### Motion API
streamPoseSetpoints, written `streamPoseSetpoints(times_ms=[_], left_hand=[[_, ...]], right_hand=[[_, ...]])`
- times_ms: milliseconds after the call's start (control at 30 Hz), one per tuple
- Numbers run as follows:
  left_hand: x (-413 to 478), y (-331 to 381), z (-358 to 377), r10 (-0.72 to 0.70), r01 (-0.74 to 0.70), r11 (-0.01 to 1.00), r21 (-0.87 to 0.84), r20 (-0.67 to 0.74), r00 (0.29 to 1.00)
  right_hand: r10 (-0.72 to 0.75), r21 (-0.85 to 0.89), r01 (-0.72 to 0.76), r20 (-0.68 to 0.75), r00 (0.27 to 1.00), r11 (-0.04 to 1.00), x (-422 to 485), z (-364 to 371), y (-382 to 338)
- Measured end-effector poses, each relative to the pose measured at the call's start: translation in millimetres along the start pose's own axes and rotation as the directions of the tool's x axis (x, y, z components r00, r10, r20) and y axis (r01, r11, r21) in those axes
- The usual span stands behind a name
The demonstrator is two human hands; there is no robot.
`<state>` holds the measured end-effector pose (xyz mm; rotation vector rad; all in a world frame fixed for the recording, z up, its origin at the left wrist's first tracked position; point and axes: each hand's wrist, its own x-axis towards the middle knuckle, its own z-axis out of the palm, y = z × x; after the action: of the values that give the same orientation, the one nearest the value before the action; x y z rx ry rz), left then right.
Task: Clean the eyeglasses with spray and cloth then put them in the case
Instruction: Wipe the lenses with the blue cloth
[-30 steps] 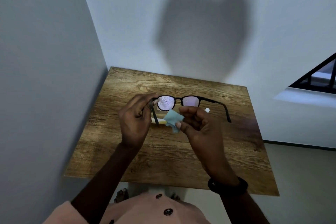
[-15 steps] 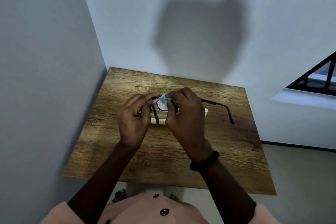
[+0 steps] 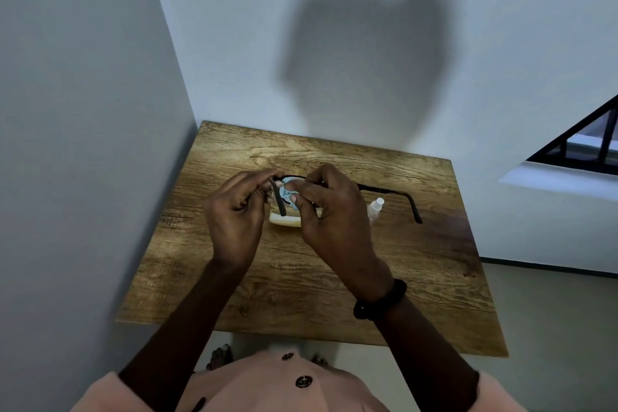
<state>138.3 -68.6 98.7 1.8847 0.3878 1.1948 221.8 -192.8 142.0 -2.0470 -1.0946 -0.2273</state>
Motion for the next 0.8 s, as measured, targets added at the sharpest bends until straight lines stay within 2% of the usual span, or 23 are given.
streamPoseSetpoints(times_ms=[167, 333, 433, 633, 800], left_hand=[[-1, -2, 0, -0.034, 0.034, 0.999, -0.021, 0.012, 0.999], [-2, -1, 3, -0.055, 0.055, 0.998, -0.035, 0.013, 0.998], [-1, 5, 4, -0.058, 0.058, 0.998, -0.034, 0.003, 0.998], [-2, 9, 9, -0.012, 0.013, 1.0, -0.012, 0.033, 0.999], [-2, 14, 13, -0.001, 0.001, 1.0, 0.0, 0.011, 1.0]], right_hand=[[-0.119, -0.261, 0.161, 0.169, 0.978, 0.952, -5, -13, -7], [-0.03, -0.341, 0.075, 0.133, 0.991, 0.937, -9, -19, -6], [0.042, -0.338, -0.013, 0.08, 0.996, 0.941, -11, -19, -6], [0.079, -0.267, -0.098, -0.08, 0.994, 0.959, -1, -15, -8], [0.057, -0.201, -0.079, -0.111, 0.992, 0.977, 2, -9, -12]])
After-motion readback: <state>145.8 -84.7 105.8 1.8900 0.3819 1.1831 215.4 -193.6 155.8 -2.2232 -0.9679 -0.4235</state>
